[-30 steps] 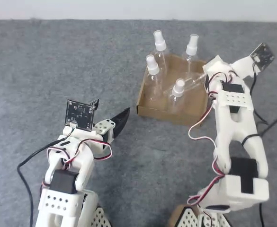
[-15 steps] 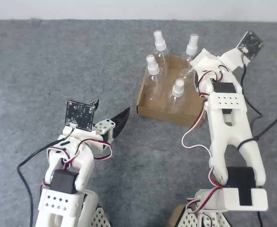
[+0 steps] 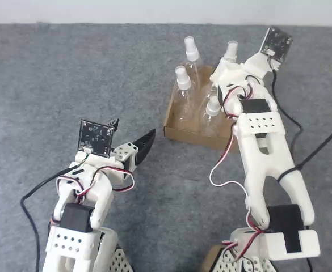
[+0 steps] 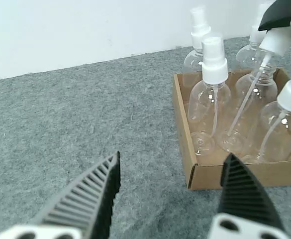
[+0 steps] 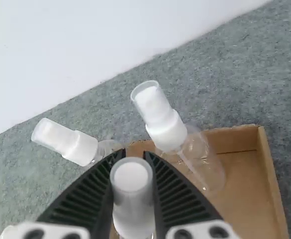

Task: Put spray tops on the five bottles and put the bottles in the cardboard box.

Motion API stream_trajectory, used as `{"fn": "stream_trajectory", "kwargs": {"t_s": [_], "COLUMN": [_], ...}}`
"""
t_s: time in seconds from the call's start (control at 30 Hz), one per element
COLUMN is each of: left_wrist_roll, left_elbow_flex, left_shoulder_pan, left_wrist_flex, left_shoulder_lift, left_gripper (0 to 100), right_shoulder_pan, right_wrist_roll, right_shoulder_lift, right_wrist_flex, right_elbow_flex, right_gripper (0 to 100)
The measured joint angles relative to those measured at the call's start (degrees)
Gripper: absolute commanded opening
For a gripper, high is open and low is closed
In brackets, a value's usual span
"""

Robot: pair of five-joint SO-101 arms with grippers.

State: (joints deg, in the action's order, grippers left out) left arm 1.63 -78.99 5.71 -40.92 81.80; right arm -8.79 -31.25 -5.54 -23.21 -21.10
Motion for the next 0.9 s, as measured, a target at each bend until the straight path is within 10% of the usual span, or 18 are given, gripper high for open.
{"fn": "stream_trajectory", "kwargs": {"t_s": [0.9], "left_wrist_roll": [0.0], "left_elbow_flex": [0.0], "left_shoulder_pan": [0.0], "left_wrist_flex": [0.0], "left_shoulder_lift": [0.0], "left_gripper": [30], "right_shoulder_pan": [-4.4], "right_wrist_roll": [24.44], "right_shoulder_lift": [0.0], "right_wrist_flex": [0.0], "right_elbow_flex": [-0.97], "right_gripper": [0.6]}}
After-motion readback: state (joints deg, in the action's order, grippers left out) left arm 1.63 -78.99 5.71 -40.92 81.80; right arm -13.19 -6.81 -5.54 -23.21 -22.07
